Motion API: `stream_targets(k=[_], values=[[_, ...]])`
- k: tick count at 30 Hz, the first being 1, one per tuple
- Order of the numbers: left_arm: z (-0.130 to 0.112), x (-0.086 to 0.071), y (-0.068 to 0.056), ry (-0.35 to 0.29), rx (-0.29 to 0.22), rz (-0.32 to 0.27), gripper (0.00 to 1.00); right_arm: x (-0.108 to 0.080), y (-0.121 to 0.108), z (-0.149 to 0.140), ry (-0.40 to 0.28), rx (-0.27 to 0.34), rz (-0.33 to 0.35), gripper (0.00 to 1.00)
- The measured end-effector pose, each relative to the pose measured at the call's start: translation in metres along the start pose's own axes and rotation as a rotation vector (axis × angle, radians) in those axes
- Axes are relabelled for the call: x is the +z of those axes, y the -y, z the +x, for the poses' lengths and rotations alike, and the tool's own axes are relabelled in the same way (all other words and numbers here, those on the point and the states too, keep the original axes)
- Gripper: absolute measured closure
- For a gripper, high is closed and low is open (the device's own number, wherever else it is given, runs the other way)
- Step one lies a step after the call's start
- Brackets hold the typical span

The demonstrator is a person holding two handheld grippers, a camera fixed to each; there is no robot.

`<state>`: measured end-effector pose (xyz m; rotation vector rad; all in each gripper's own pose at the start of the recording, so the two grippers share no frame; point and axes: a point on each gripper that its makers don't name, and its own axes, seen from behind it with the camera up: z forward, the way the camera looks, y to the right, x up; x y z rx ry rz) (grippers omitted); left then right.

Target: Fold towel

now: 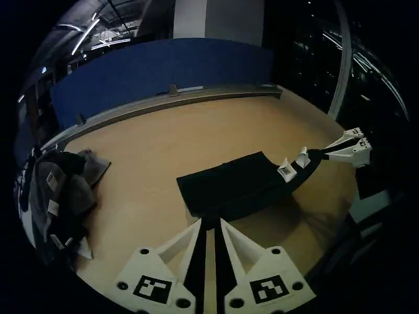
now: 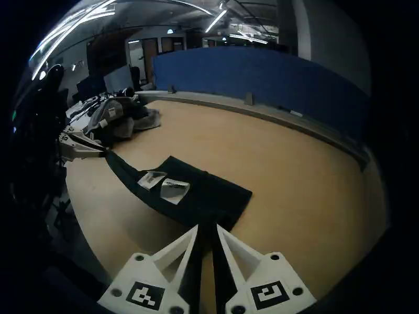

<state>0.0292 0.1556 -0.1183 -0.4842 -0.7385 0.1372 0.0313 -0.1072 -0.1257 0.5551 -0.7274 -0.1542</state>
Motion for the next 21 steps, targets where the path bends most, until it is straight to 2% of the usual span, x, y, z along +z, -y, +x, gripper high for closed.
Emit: stream_targets(k=[11, 21], values=[[0.0, 0.01, 0.001, 0.019, 0.002, 0.01, 0.9, 0.008, -0.006, 0.0, 0.025, -0.001, -0.006, 0.9], [0.006, 0.037, 0.01, 0.043, -0.015, 0.018, 0.9, 0.029, -0.019, 0.005, 0.03, 0.004, -0.014, 0.9]])
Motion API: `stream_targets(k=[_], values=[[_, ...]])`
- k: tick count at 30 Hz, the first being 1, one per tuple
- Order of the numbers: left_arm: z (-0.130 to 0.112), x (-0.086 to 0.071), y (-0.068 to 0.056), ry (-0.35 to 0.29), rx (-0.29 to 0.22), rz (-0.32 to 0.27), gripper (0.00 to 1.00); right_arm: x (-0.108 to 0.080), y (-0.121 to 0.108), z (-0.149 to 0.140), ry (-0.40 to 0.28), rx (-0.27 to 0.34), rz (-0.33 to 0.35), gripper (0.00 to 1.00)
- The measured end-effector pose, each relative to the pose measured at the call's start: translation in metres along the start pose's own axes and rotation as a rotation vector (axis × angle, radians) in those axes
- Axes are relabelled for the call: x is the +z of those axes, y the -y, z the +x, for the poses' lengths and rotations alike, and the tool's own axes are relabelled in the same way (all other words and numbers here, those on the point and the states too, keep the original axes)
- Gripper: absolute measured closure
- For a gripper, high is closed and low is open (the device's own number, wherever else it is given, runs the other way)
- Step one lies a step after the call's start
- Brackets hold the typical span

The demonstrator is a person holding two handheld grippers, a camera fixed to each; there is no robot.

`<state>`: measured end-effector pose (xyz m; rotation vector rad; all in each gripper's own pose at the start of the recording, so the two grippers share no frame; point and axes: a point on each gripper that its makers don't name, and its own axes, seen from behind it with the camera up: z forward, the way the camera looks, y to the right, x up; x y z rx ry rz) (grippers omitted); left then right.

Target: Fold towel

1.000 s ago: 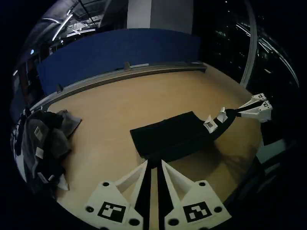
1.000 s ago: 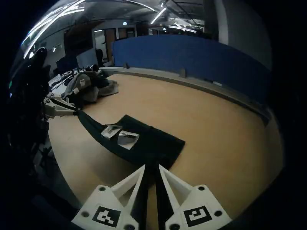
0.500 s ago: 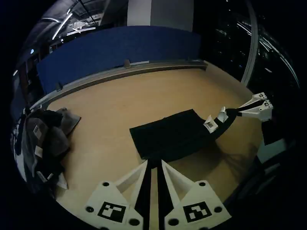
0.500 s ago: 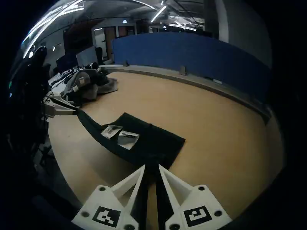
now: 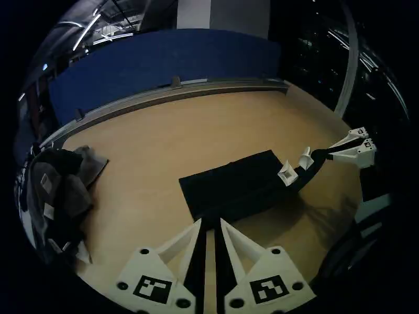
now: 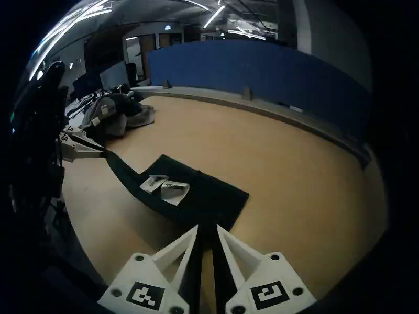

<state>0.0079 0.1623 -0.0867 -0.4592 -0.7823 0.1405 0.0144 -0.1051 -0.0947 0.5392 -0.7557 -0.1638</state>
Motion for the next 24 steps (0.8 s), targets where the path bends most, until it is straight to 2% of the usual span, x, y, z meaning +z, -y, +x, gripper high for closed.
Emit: stream_targets(k=[24], values=[[0.007, 0.077, 0.026, 0.046, 0.019, 0.027, 0.9, 0.072, -0.04, 0.004, 0.052, 0.07, -0.029, 0.9]])
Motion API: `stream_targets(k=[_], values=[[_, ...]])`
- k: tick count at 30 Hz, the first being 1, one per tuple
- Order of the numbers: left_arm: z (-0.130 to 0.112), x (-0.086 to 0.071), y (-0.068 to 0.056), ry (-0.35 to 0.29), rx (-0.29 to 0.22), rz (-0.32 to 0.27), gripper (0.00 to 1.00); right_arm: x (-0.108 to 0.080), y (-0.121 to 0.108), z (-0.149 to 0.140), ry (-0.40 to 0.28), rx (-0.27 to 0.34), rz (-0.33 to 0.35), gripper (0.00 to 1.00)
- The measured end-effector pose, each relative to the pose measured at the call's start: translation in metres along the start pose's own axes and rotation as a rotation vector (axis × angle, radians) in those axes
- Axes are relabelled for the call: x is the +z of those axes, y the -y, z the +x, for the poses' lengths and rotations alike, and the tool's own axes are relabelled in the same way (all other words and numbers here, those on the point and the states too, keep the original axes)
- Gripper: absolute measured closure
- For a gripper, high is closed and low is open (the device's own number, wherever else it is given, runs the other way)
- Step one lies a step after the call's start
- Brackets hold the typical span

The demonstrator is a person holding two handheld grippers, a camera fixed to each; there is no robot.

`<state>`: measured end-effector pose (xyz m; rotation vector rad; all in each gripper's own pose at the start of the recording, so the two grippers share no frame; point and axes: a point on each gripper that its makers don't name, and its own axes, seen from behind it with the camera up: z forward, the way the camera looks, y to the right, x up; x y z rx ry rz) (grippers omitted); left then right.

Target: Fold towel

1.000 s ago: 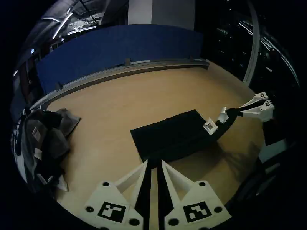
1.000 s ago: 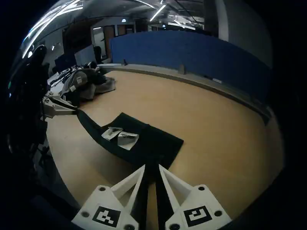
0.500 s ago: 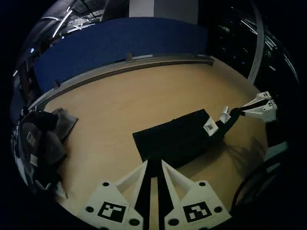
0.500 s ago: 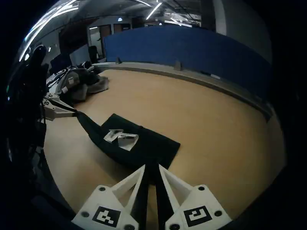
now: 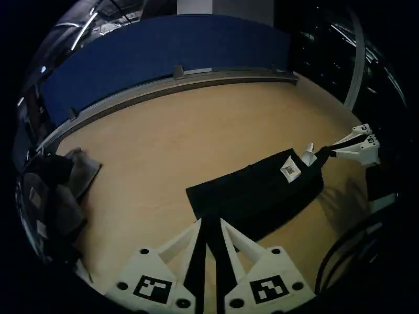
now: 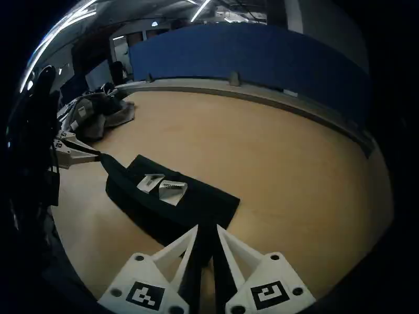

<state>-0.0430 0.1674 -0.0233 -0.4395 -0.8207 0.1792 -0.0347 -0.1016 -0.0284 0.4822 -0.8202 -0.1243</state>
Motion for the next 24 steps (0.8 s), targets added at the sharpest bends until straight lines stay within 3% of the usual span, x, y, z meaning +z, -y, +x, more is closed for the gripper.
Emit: stream_targets(k=[24], values=[[-0.008, 0.056, 0.02, 0.063, 0.012, 0.012, 0.9, 0.054, -0.015, -0.008, 0.075, 0.013, -0.009, 0.9]])
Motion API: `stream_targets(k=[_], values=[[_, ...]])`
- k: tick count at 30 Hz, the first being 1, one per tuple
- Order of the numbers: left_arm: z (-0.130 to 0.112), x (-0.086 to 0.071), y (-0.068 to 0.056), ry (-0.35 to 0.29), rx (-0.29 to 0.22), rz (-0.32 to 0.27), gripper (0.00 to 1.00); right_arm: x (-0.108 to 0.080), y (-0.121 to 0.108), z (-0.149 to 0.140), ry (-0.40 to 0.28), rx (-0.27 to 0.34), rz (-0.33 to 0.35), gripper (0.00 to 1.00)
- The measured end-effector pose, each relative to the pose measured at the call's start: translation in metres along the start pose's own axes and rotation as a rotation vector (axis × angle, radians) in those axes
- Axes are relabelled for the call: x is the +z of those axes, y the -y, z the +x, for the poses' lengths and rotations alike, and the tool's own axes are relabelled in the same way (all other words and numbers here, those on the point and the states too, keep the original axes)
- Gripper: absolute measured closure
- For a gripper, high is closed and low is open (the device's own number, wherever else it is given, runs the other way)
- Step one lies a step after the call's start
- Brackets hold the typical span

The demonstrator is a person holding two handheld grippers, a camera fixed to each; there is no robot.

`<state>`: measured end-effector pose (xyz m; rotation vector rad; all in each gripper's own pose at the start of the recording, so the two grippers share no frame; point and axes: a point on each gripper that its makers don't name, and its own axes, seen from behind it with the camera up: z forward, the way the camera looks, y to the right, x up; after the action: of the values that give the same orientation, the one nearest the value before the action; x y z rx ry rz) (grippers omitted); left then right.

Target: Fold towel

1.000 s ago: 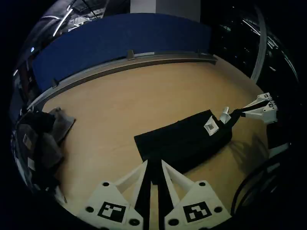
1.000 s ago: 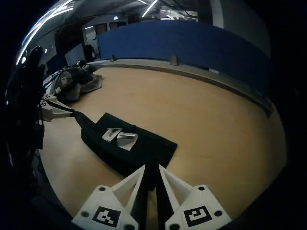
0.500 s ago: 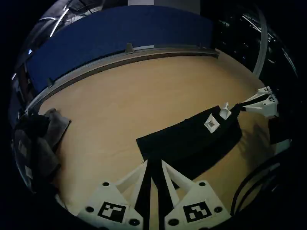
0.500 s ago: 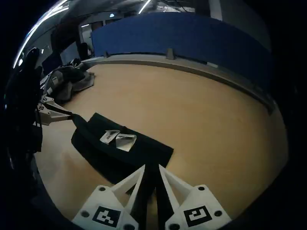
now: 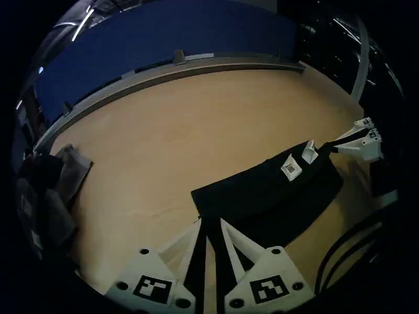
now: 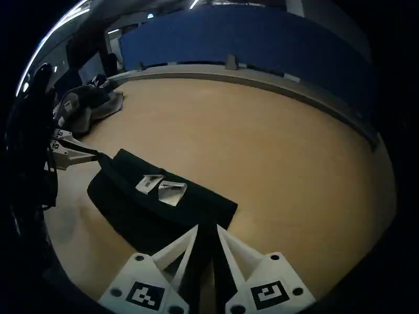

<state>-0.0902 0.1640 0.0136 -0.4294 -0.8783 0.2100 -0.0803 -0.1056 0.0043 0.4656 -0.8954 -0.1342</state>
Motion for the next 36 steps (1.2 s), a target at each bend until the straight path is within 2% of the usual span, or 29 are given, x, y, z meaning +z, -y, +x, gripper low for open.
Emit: stream_targets(k=[12, 29, 32, 36], values=[[-0.002, 0.019, 0.005, 0.023, -0.009, 0.009, 0.9, 0.016, -0.009, -0.004, 0.025, 0.023, 0.003, 0.9], [-0.008, 0.027, 0.009, 0.04, -0.015, 0.018, 0.89, 0.023, -0.01, -0.009, 0.041, 0.026, -0.004, 0.89], [-0.008, 0.028, 0.01, 0.043, -0.015, 0.024, 0.88, 0.025, -0.01, -0.01, 0.048, 0.016, -0.015, 0.87], [-0.007, 0.03, 0.013, 0.044, -0.014, 0.039, 0.86, 0.026, -0.012, -0.011, 0.054, -0.008, -0.038, 0.78]])
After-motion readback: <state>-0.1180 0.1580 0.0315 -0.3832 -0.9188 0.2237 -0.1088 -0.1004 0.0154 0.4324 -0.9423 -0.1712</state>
